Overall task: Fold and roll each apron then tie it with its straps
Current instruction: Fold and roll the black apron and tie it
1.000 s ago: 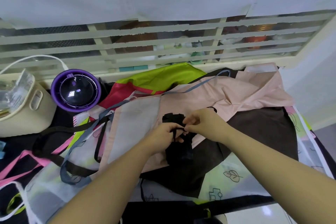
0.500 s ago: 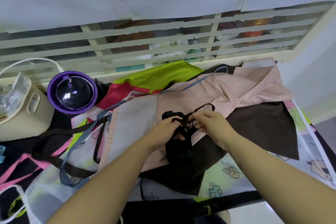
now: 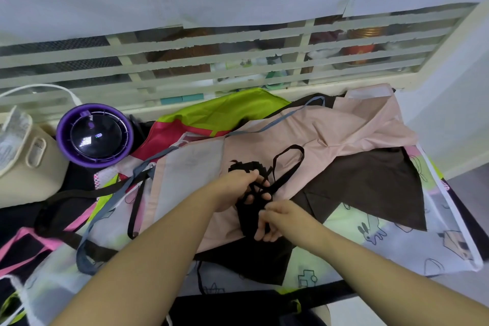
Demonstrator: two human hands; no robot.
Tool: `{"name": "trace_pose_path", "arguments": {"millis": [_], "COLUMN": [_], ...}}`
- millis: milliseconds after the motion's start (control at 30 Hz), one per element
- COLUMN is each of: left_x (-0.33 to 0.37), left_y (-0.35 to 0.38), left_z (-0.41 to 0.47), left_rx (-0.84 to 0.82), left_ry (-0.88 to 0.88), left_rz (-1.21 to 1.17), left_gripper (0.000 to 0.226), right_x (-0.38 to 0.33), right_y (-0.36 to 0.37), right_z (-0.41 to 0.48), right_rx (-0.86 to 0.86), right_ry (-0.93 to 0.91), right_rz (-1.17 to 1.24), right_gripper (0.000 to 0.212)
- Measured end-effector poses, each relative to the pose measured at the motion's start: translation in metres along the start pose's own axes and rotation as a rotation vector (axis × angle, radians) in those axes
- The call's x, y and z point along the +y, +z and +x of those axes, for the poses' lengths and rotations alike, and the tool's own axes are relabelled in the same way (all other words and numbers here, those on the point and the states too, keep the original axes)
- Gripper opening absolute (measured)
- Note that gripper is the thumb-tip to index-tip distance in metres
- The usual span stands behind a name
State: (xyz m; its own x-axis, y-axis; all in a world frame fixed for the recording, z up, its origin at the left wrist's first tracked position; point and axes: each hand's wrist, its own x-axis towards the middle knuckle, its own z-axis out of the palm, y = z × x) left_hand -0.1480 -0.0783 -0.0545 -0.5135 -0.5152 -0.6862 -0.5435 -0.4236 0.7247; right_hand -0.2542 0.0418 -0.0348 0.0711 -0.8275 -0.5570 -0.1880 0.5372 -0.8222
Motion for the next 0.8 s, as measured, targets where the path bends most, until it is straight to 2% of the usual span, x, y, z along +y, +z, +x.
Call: {"name": "trace_pose_path", "arguments": {"millis": [33, 100, 167, 200, 267, 300, 367, 433, 467, 567, 667, 800], "left_x": [0.002, 0.006, 0.008, 0.009, 0.009, 0.009, 0.007, 0.004, 0.000, -0.011, -0.020, -0.028], "left_y": [0.001, 0.001, 0.002, 0.002, 0.004, 0.004, 0.004, 0.003, 0.003, 0.002, 0.005, 0.017], "left_z": [-0.001, -0.002, -0.005, -0.007, -0.011, -0.013, -0.015, -0.015, -0.015, -0.010, -0.015, -0.031], "left_rx": [-0.010, -0.031, -0.047, -0.046, -0.041, -0.028, 0.036, 0.082, 0.070, 0.127, 0.252, 0.291], "left_ry": [-0.015, -0.019, 0.010, 0.029, 0.065, 0.098, 0.175, 0.227, 0.224, 0.251, 0.394, 0.604], "left_rz": [-0.010, -0.048, -0.024, 0.018, 0.104, 0.156, 0.334, 0.455, 0.437, 0.432, 0.567, 0.604], "left_gripper": [0.040, 0.040, 0.041, 0.041, 0.041, 0.041, 0.040, 0.039, 0.036, 0.036, 0.036, 0.026], "right_x": [0.004, 0.009, 0.013, 0.014, 0.013, 0.012, 0.006, -0.004, -0.006, -0.008, -0.011, -0.016], "right_y": [0.000, -0.001, 0.003, 0.007, 0.008, 0.004, -0.008, -0.021, -0.026, -0.035, -0.033, -0.033], "right_z": [0.000, 0.000, -0.006, -0.009, -0.011, -0.010, -0.002, 0.010, 0.017, 0.034, 0.042, 0.050], "right_rx": [-0.017, -0.023, -0.099, -0.148, -0.195, -0.174, 0.022, 0.301, 0.370, 0.290, 0.191, 0.174], "right_ry": [-0.032, -0.235, -0.448, -0.536, -0.667, -0.719, -0.763, -0.613, -0.481, -0.183, -0.097, -0.002], "right_rz": [-0.186, -0.707, -1.183, -1.304, -1.354, -1.304, -1.073, -0.725, -0.564, -0.242, -0.079, 0.032], "right_gripper": [0.025, 0.015, 0.021, 0.028, 0.037, 0.036, 0.024, 0.014, 0.012, 0.015, 0.016, 0.014]}}
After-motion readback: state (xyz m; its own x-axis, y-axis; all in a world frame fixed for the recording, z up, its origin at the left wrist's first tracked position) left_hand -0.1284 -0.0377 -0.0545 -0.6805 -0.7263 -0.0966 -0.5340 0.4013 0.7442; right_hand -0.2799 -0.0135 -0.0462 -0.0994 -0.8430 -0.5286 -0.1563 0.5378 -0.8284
